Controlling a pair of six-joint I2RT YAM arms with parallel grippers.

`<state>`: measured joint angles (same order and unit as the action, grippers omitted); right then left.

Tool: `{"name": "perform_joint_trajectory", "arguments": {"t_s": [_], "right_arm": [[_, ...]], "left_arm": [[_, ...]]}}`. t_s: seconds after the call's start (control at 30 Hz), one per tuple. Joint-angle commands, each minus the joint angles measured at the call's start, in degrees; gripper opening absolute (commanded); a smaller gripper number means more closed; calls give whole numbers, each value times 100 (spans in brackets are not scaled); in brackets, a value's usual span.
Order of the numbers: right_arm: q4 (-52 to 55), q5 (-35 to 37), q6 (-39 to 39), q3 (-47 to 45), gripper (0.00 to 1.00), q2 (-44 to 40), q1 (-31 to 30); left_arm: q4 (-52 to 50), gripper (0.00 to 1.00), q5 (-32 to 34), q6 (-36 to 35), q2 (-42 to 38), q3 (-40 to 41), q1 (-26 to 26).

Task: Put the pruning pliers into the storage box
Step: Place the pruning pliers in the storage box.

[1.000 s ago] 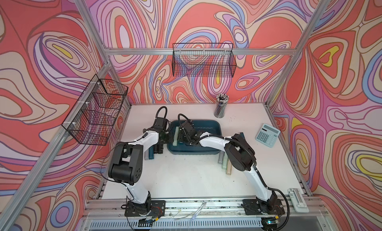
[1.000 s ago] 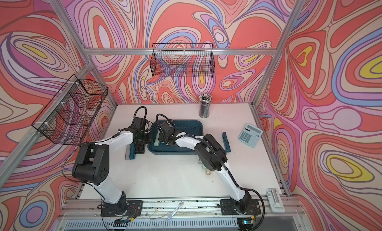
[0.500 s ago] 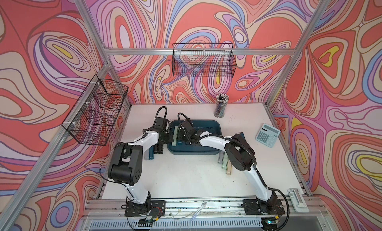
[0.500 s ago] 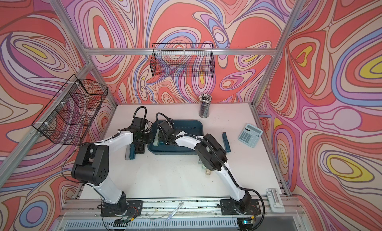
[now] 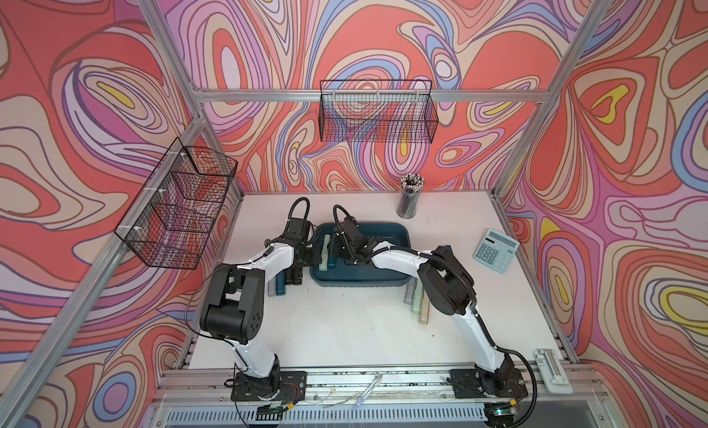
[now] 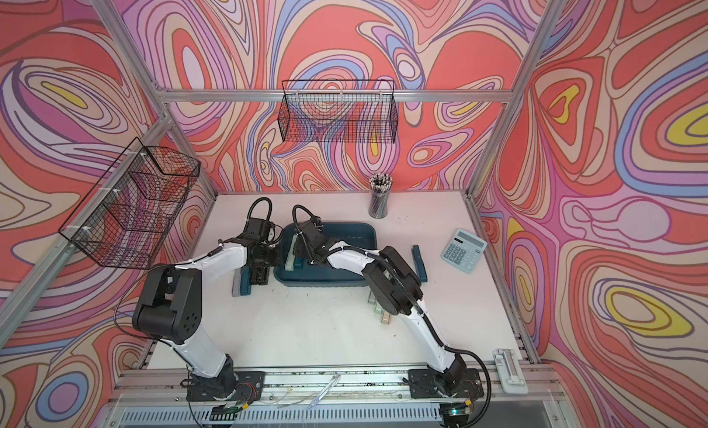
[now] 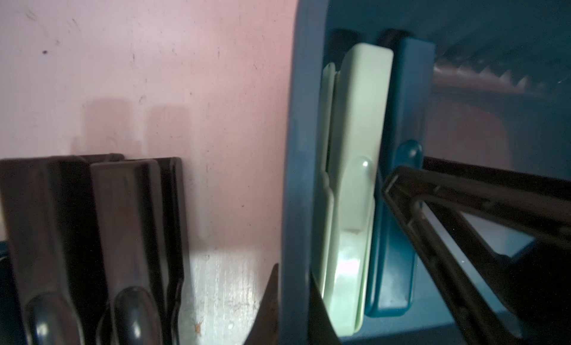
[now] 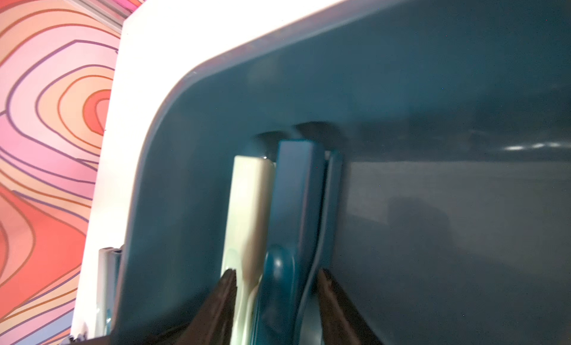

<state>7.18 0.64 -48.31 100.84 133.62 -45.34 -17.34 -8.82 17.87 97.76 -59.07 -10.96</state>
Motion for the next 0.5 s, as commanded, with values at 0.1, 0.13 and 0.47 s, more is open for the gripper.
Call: {"name": "perform_joint_trajectory", "arguments": {"t_s": [0.1, 0.13, 0.47], "right_arm": [[-225, -402, 89, 2, 44, -123, 91], [-190, -378, 136, 6, 44, -131, 99], [571, 229, 1294, -358, 47, -1193, 376]], "left_arm": [[176, 0, -128, 2, -213, 26, -64], [179, 0, -128, 6, -200, 17, -64], [154, 0, -64, -27, -235, -3, -64]]}}
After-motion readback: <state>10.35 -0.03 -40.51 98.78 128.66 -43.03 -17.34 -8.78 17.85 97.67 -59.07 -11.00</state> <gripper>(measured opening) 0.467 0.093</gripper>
